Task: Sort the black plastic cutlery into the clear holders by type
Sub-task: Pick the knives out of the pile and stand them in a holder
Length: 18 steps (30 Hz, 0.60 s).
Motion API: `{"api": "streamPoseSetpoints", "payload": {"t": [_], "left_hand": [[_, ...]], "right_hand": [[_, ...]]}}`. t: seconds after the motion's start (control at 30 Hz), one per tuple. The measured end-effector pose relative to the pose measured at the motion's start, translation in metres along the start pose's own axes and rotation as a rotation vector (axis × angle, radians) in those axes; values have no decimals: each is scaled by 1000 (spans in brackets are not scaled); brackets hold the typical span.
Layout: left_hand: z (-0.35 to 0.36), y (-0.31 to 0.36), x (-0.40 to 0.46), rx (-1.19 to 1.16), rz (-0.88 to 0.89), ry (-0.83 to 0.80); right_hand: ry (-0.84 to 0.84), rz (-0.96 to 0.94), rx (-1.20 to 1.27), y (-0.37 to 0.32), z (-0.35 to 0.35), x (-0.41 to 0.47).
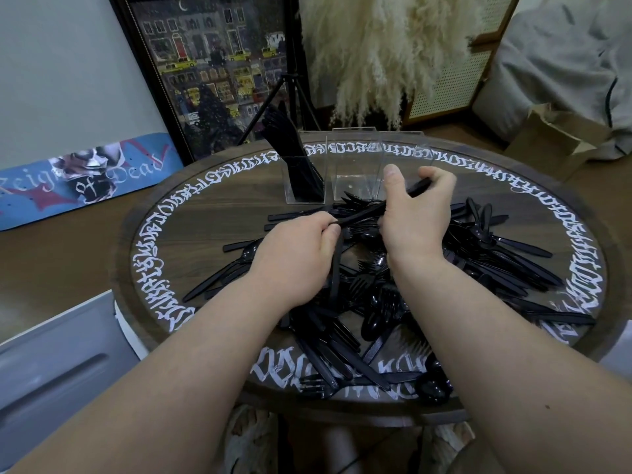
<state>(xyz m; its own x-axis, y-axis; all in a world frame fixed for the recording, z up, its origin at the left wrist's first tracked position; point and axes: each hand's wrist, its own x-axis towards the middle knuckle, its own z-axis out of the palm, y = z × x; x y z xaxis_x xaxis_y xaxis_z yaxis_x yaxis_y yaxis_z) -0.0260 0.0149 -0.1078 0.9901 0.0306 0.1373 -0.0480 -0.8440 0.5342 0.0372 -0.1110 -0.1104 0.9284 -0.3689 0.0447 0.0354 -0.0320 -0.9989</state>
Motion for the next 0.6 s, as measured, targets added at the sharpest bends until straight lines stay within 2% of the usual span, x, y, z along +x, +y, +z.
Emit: {"api": "streamPoseSetpoints", "payload": {"t": [0.1,0.23,0.37,0.43,0.53,0.6], "left_hand": [[-5,-1,0,-11,-28,6],[-6,-1,-1,-48,-45,5],[-5,-4,-1,-29,-37,-4],[-5,-5,0,-31,-67,10],[-6,-5,3,-105,-125,51],[-7,-6,5,-149,-131,81]], "right_hand": [[-7,8,-32,-2,-3,4],[-99,-4,-157,-3,-5,-1],[-154,-10,-166,-5,-3,-5],[-204,29,-53,-7,-3,-6],[-323,201,311,-14,-4,-9],[-403,286,438,-15,-6,-10]]}}
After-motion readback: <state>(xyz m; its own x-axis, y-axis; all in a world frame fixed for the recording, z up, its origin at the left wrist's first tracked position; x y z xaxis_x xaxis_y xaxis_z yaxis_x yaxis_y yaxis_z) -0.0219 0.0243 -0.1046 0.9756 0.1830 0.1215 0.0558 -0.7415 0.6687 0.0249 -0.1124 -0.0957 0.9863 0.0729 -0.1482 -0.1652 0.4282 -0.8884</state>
